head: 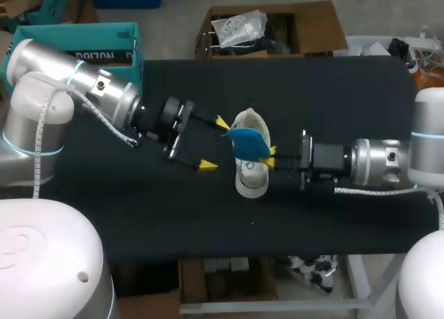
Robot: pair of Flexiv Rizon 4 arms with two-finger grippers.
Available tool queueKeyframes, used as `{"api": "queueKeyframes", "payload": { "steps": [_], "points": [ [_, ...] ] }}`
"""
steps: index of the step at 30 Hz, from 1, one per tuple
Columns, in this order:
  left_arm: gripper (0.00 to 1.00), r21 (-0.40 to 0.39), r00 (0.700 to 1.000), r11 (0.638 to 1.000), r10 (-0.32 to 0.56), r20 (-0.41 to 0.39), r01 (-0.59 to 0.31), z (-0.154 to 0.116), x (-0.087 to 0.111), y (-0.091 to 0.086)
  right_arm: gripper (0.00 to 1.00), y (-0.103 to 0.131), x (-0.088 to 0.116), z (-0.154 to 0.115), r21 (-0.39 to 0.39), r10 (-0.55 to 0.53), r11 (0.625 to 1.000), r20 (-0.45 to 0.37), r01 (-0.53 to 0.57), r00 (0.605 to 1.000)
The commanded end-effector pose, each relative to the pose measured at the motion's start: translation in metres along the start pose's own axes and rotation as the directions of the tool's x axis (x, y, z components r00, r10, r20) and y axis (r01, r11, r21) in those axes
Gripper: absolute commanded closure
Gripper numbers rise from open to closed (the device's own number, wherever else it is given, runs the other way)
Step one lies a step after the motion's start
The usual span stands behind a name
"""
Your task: Open the shoe tongue, take the insole out of the shoe, put the insole back into the shoe, and pack the shoe into the shoebox
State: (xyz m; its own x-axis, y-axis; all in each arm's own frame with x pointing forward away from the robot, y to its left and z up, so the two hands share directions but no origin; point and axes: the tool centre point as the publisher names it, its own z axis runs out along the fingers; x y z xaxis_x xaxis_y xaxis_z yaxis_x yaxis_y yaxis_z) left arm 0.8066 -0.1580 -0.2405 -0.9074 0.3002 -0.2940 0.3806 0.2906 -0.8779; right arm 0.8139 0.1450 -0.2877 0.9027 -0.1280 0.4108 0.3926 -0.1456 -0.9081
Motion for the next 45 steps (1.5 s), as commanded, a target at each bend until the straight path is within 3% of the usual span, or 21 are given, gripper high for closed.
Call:
{"api": "queueKeyframes", "payload": {
  "steps": [1,14,16,18,24,27,36,37,40,45],
  "points": [
    [0.0,-0.001,0.986,1.0,0.001,0.167,0.0,0.001,0.004,-0.001,1.0,-0.004,-0.003,-0.004,-0.005,-0.001,1.0,-0.013,0.001,1.0],
    [0.0,0.034,0.998,0.999,0.036,0.059,-0.038,0.032,-0.013,0.025,1.0,0.017,0.001,0.002,0.067,-0.04,0.997,0.009,0.04,0.999],
    [0.17,0.024,0.998,0.999,0.037,0.057,-0.039,0.036,-0.017,0.029,1.0,0.018,0.001,0.002,0.07,-0.043,0.997,0.01,0.042,0.999],
    [0.25,0.017,0.998,0.999,0.043,0.051,-0.044,0.04,-0.02,0.031,1.0,0.019,0.001,0.003,0.074,-0.046,0.996,0.012,0.045,0.999],
    [0.29,-0.001,0.998,0.999,0.053,0.043,-0.053,0.05,-0.027,0.038,1.0,0.019,0.002,0.007,0.078,-0.053,0.996,0.011,0.052,0.999],
    [0.51,-0.005,0.998,0.999,0.051,0.037,-0.051,0.054,-0.028,0.042,1.0,0.019,0.002,0.008,0.075,-0.056,0.996,0.007,0.056,0.998],
    [0.62,-0.002,0.998,0.999,0.048,0.035,-0.048,0.055,-0.028,0.048,1.0,0.017,0.002,0.005,0.066,-0.054,0.996,0.0,0.054,0.999],
    [0.67,-0.003,0.998,0.999,0.048,0.035,-0.048,0.055,-0.029,0.049,1.0,0.018,0.003,0.005,0.067,-0.054,0.996,0.0,0.054,0.999],
    [1.0,-0.004,0.998,0.999,0.047,0.038,-0.047,0.056,-0.029,0.051,1.0,0.019,0.004,0.005,0.069,-0.052,0.996,0.002,0.051,0.999],
    [1.0,-0.01,0.998,0.998,0.057,0.037,-0.056,0.057,-0.03,0.051,1.0,0.02,0.006,0.005,0.072,-0.05,0.996,0.004,0.05,0.999]
  ]
}}
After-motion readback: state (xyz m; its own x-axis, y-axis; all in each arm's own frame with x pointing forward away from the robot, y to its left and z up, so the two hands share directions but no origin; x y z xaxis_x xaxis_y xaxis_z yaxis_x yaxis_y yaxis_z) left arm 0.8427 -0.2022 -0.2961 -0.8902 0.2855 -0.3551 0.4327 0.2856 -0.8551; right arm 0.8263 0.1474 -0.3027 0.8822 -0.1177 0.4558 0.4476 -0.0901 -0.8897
